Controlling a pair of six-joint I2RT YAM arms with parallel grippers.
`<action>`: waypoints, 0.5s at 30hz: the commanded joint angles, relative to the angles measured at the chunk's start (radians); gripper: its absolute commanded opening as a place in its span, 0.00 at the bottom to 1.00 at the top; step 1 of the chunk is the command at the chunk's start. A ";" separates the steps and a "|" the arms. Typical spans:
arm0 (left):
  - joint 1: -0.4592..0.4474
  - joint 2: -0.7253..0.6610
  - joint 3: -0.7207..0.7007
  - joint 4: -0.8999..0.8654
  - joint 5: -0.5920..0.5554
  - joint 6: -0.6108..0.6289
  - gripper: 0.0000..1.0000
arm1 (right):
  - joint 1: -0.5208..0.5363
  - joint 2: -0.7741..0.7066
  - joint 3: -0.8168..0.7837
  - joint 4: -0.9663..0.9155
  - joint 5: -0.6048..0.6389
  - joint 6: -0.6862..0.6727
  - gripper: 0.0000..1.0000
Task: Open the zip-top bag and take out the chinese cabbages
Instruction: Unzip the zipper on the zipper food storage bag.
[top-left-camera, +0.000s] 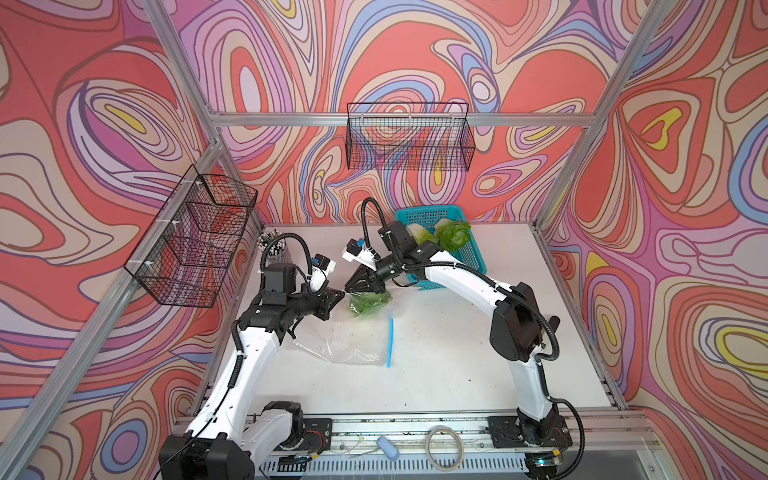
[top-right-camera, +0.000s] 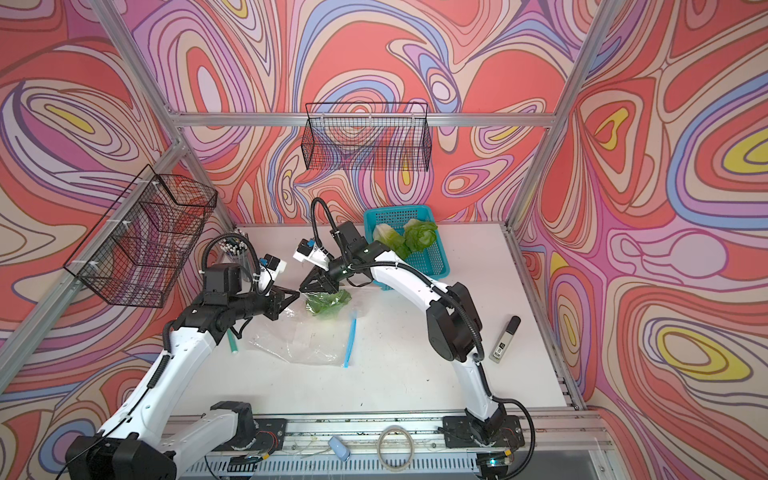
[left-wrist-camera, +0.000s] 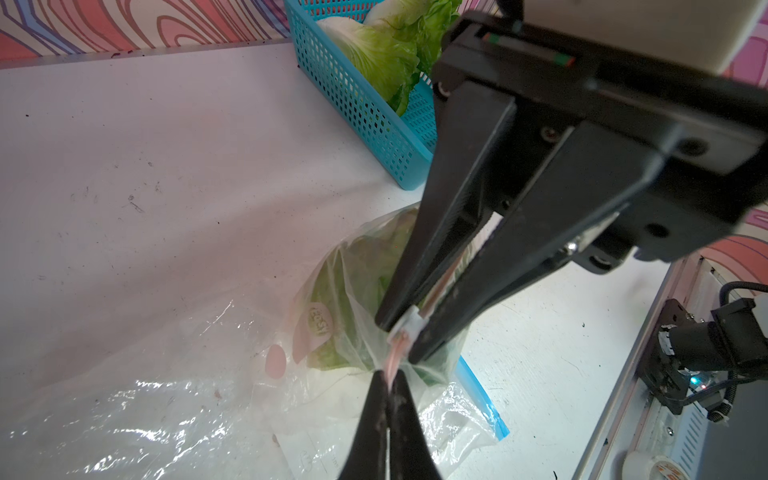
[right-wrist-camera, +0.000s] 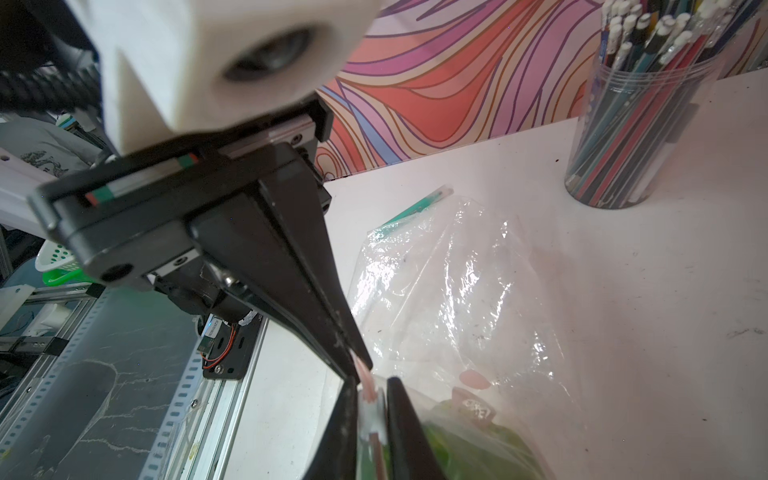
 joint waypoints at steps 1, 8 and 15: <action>-0.005 -0.003 -0.005 0.022 0.002 0.010 0.00 | 0.004 0.016 0.024 0.000 -0.007 -0.016 0.10; -0.005 -0.008 -0.006 0.021 -0.020 0.005 0.00 | 0.004 0.004 0.012 0.011 0.028 -0.015 0.00; -0.005 -0.015 -0.004 0.023 -0.086 -0.015 0.00 | -0.008 -0.027 -0.017 -0.004 0.088 -0.042 0.00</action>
